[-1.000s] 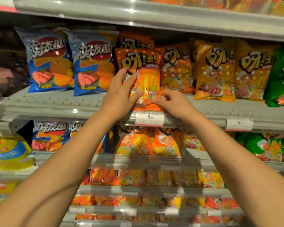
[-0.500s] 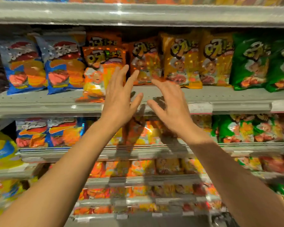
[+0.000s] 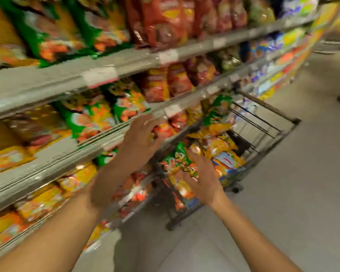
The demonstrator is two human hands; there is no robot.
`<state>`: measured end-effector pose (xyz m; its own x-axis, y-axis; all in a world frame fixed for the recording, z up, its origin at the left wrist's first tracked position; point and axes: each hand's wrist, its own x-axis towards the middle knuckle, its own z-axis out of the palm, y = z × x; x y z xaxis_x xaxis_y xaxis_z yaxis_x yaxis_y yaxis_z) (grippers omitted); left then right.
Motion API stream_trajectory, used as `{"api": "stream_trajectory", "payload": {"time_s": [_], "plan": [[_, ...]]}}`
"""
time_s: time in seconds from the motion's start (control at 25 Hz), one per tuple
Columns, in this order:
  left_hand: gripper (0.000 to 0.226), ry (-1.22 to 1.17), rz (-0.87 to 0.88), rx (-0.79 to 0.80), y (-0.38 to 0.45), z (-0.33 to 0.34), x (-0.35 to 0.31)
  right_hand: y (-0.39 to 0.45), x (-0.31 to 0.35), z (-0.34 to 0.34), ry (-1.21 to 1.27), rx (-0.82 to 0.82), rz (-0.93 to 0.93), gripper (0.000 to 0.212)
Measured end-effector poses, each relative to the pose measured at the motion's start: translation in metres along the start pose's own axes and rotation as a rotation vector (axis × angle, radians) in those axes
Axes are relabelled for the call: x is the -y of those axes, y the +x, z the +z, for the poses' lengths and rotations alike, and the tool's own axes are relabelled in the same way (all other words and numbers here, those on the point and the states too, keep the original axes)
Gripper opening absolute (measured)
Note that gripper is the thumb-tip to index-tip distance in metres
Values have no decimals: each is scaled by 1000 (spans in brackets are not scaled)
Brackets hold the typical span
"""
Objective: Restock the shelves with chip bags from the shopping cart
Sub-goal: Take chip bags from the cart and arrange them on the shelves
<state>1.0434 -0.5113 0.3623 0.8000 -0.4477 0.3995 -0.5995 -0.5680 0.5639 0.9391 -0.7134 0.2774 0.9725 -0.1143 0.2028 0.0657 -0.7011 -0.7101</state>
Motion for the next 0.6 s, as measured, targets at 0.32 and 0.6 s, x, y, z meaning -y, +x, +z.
{"api": "stream_trajectory", "payload": {"time_s": [0.32, 0.6], "plan": [[50, 23, -17, 378, 94, 147, -13, -7, -123, -64, 26, -91, 326, 61], [42, -260, -335, 515, 205, 233, 40, 56, -195, -69, 212, -101, 663, 65]]}}
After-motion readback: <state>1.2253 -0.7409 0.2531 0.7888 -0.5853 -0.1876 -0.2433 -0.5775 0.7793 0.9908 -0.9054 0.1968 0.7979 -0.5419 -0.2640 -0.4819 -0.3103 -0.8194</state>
